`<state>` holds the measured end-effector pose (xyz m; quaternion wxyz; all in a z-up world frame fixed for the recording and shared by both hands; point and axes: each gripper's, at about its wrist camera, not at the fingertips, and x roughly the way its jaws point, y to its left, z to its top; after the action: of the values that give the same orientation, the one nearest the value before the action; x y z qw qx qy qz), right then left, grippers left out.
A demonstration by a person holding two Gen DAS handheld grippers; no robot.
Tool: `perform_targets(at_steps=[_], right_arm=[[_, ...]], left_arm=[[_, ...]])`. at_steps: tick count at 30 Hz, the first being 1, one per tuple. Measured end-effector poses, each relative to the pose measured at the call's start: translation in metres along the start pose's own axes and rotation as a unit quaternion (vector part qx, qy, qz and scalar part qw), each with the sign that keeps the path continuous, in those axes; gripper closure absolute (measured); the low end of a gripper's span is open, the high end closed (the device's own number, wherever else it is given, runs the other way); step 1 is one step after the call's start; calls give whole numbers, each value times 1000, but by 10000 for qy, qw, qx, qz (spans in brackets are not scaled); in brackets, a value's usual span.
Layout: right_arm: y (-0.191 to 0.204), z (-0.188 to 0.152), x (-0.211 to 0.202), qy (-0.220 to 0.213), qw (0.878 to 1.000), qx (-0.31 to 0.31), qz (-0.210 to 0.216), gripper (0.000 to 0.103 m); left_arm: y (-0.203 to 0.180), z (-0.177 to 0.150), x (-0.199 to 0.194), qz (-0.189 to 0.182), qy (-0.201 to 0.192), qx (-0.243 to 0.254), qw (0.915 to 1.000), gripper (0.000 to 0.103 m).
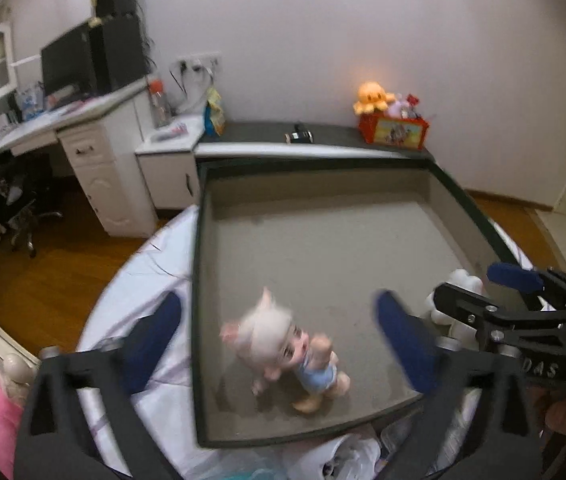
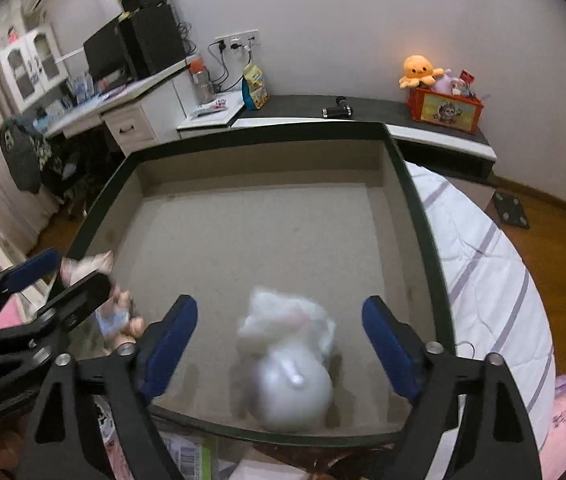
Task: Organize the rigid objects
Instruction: 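Open both tools to drop the pig doll and bunny into the tray, then move both tools back toward the remaining items on the bed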
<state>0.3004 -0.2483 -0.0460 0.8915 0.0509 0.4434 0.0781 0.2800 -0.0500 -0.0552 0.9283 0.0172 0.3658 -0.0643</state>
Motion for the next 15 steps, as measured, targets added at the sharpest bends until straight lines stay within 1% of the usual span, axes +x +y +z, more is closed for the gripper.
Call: perform_targets(at_steps=[2,4,7,11,15], right_arm=[[-2,-2,-15,-96,9999,37,3,16],[0,-3,-31,-246,9996,49,105,15],[2,-8,-56,-427,9988,17,221,15],[5,-25,-83,-582,9972,5,459,15],[0,-45,-105,-648,9970,-46,412,15]], left_arm=[[2,0,-18,86,-156,9,9998,0],[7,1,-36,79,-280,-54,9996,0],[5,-8,-67,84,-469,-39,9989,0],[2,-28,-103,197,-597,-124,9979,0],[1,-50,-131,401,-692,-203,9966,0]])
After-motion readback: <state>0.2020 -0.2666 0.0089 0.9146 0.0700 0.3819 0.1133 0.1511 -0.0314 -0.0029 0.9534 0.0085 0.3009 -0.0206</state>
